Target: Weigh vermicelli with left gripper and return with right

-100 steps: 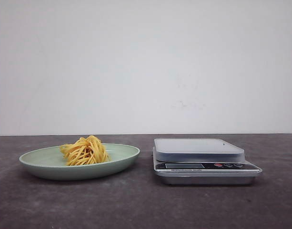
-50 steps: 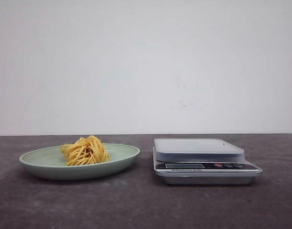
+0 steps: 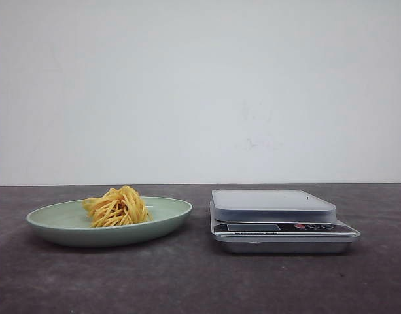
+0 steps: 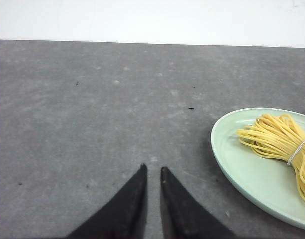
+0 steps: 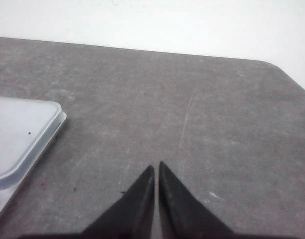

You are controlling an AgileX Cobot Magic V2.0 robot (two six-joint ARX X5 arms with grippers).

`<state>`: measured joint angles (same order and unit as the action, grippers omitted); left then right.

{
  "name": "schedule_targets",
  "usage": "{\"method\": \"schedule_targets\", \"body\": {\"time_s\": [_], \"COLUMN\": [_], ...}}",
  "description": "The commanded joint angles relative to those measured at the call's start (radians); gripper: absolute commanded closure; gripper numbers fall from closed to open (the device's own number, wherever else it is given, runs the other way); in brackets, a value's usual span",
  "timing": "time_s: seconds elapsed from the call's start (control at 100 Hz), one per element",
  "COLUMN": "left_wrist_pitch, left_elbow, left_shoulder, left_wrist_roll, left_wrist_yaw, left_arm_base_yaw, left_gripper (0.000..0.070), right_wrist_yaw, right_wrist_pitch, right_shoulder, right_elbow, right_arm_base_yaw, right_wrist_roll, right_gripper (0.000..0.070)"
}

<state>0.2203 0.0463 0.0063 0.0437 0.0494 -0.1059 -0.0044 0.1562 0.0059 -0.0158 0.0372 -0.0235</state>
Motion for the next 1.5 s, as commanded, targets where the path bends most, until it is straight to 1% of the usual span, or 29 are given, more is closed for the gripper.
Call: {"method": "schedule_targets", "body": {"time_s": [0.0, 0.08, 0.17, 0.44, 0.56, 0.74, 0.76, 0.79, 0.83, 0.89, 0.92, 0.94, 1.0, 1.08, 1.18, 1.24, 1.31, 1.34, 1.36, 1.38, 1.39, 1.4, 1.43, 1.45, 1.47, 1.49], "left_wrist_pitch": [0.01, 0.01, 0.01, 0.009, 0.01, 0.002, -0.003, -0.006, -0.005, -0.023, -0.034, -0.039, -0.043, -0.042, -0.038, -0.033, -0.022, -0.011, -0.005, -0.001, 0.001, 0.002, 0.005, 0.007, 0.009, 0.011], "left_elbow": [-0.018, -0.018, -0.018, -0.018, -0.017, -0.017, -0.017, -0.016, -0.007, 0.008, 0.016, 0.023, 0.055, 0.121, 0.232, 0.309, 0.402, 0.442, 0.467, 0.489, 0.5, 0.511, 0.539, 0.555, 0.571, 0.584], "left_shoulder": [0.001, 0.001, 0.001, 0.001, 0.001, 0.001, 0.001, 0.001, 0.001, 0.001, 0.001, 0.001, 0.004, 0.024, 0.091, 0.151, 0.236, 0.271, 0.293, 0.316, 0.327, 0.338, 0.369, 0.387, 0.404, 0.42], "left_wrist_roll": [-0.009, -0.009, -0.009, -0.005, 0.046, 0.053, 0.063, 0.098, 0.167, 0.297, 0.335, 0.346, 0.346, 0.346, 0.345, 0.324, 0.284, 0.268, 0.259, 0.254, 0.254, 0.255, 0.256, 0.257, 0.257, 0.257], "left_wrist_yaw": [-0.002, -0.002, -0.002, -0.002, -0.005, -0.006, -0.009, -0.021, -0.042, -0.054, -0.054, -0.053, -0.044, -0.042, -0.018, 0.0, -0.009, -0.025, -0.038, -0.055, -0.064, -0.075, -0.101, -0.118, -0.136, -0.152], "left_arm_base_yaw": [0.0, 0.0, 0.0, 0.0, 0.0, 0.0, 0.0, 0.0, 0.0, 0.0, -0.001, -0.001, -0.001, -0.001, -0.001, -0.001, -0.001, -0.001, -0.001, -0.001, -0.001, -0.001, -0.001, -0.001, -0.001, -0.001], "left_gripper": [0.0684, 0.0684, 0.0684, 0.0684, 0.0684, 0.0684, 0.0684, 0.0685, 0.0688, 0.0688, 0.0687, 0.0687, 0.0687, 0.0686, 0.0685, 0.0686, 0.0685, 0.0663, 0.0629, 0.057, 0.0533, 0.0491, 0.0369, 0.0298, 0.0248, 0.0226], "right_wrist_yaw": [0.0, -0.003, -0.004, -0.016, -0.023, -0.029, -0.029, -0.031, -0.036, -0.053, -0.057, -0.061, -0.086, -0.119, -0.129, -0.13, -0.142, -0.166, -0.184, -0.198, -0.207, -0.209, -0.219, -0.224, -0.227, -0.232], "right_wrist_pitch": [-0.019, -0.024, -0.023, -0.037, -0.032, -0.051, -0.058, -0.071, -0.088, -0.1, -0.098, -0.097, -0.1, -0.089, -0.011, 0.031, 0.064, 0.074, 0.082, 0.088, 0.092, 0.093, 0.101, 0.106, 0.109, 0.113], "right_shoulder": [-0.002, -0.002, -0.002, -0.002, -0.002, -0.002, -0.002, -0.002, -0.002, -0.002, -0.002, -0.002, -0.002, 0.006, 0.035, 0.064, 0.097, 0.111, 0.12, 0.129, 0.135, 0.137, 0.15, 0.157, 0.165, 0.172], "right_elbow": [0.003, 0.003, 0.003, 0.003, 0.003, 0.003, 0.003, 0.003, 0.001, -0.013, -0.028, -0.039, -0.079, -0.145, -0.25, -0.307, -0.365, -0.388, -0.402, -0.416, -0.426, -0.429, -0.447, -0.459, -0.469, -0.479], "right_arm_base_yaw": [-0.002, -0.002, -0.002, -0.002, -0.002, -0.002, -0.002, -0.002, -0.002, -0.002, -0.002, -0.002, -0.001, -0.001, -0.001, -0.001, -0.001, -0.001, -0.001, -0.001, -0.001, -0.001, -0.001, -0.001, -0.001, -0.001], "right_wrist_roll": [-0.003, -0.001, 0.024, 0.024, 0.027, 0.112, 0.123, 0.142, 0.165, 0.206, 0.23, 0.245, 0.273, 0.28, 0.298, 0.32, 0.323, 0.322, 0.322, 0.322, 0.322, 0.322, 0.323, 0.323, 0.323, 0.323], "right_gripper": [0.0693, 0.0693, 0.0693, 0.0693, 0.0693, 0.0693, 0.0693, 0.0693, 0.0693, 0.0694, 0.0694, 0.0694, 0.0694, 0.0694, 0.0695, 0.0694, 0.0691, 0.067, 0.0629, 0.0564, 0.0503, 0.0482, 0.0359, 0.029, 0.0241, 0.0208]}}
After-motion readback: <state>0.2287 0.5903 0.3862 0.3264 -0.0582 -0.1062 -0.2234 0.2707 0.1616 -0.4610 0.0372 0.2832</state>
